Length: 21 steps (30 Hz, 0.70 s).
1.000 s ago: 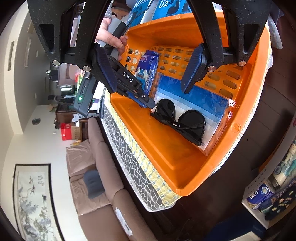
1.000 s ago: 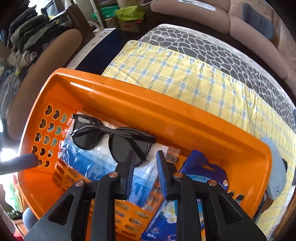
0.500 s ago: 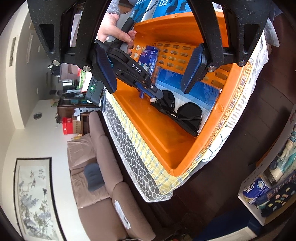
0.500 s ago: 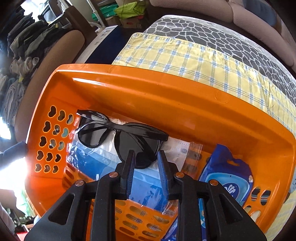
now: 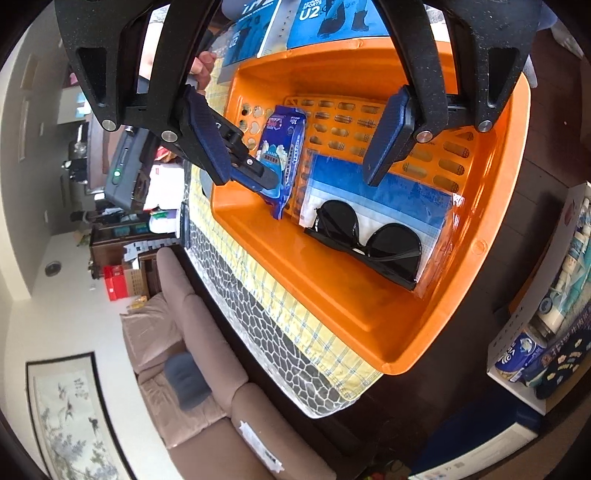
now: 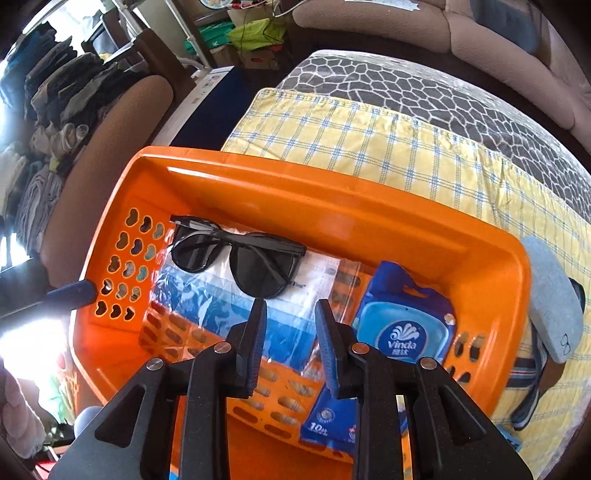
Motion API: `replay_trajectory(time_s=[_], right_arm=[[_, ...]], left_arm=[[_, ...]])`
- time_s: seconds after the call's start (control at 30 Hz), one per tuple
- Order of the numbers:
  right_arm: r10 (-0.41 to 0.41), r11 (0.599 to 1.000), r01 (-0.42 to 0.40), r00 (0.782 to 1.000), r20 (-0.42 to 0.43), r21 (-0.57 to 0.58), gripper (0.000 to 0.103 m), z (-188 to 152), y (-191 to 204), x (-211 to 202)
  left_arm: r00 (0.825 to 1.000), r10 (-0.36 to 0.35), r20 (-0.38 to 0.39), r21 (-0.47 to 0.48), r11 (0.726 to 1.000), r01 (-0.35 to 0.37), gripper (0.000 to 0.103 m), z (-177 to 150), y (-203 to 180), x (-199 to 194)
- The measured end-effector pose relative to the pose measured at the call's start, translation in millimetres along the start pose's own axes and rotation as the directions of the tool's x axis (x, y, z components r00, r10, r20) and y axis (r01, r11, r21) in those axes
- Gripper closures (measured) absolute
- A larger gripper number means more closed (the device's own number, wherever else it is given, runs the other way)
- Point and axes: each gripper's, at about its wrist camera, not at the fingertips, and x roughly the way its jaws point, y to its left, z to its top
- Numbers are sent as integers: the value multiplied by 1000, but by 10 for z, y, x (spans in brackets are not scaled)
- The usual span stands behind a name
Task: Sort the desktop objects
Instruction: 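Withdraw the right tool from the basket back over the glasses case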
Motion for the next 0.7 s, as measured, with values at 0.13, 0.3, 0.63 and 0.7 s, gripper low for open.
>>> replay_trajectory(time_s=[0.13,0.3,0.63,0.7], right_arm=[[-29,999,30,999,32,-13,65,-149,-75,-305],[-75,997,74,995,61,23,36,-398,-358,-646],[-128,981,109,985,112,158,26,-943,-1159,-1243],[-136,977,114,984,119,181,26,-1036,-1314,-1330]], left_arm=[[1000,14,-14,52,999,-13,12,-133,-223,54],[999,0,-44,78,997,3,0,-330,-437,138],[992,38,-123,184,983,-14,0,-702,-992,432],[989,53,-137,217,976,-22,0,-759,-1154,520]])
